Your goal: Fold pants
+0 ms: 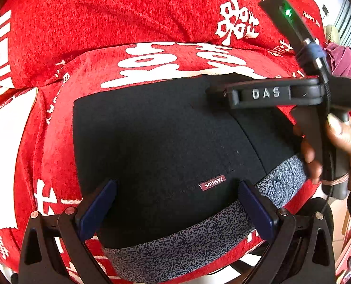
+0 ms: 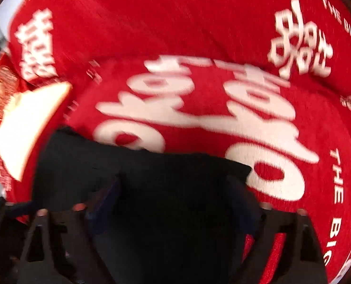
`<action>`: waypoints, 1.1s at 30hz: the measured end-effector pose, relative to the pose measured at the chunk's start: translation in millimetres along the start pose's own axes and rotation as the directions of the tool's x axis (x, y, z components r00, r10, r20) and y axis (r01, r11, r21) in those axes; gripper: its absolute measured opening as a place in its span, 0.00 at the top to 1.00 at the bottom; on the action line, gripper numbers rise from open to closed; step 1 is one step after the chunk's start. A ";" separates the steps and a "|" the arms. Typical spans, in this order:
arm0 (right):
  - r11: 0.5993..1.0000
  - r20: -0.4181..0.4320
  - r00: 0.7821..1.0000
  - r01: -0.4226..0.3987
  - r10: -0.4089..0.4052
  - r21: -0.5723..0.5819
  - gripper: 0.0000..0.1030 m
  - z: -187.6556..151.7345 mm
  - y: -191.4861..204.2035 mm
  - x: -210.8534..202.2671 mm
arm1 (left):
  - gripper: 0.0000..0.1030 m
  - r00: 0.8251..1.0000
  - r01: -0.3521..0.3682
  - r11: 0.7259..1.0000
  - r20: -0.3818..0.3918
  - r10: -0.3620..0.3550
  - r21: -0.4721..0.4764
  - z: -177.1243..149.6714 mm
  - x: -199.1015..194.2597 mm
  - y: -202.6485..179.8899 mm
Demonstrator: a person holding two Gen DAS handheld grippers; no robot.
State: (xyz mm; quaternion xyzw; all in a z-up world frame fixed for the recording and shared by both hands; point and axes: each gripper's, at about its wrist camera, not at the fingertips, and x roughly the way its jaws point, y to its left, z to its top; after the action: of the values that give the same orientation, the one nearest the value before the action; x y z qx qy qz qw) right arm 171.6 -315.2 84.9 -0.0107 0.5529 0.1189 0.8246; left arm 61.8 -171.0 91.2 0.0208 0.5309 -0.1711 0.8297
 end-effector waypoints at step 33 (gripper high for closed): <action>0.953 0.135 0.958 -0.270 0.252 0.138 0.00 -155.6 1.5 -78.4 | 0.00 1.000 0.021 0.978 -0.010 -0.024 -0.208 -42.3 -6.5 38.6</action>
State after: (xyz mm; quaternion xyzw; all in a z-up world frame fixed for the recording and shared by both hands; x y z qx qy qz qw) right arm 1.5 -351.4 96.4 0.1337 0.5084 0.1839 0.8306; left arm 34.2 -123.8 72.8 -0.0709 0.5514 -0.1241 0.8219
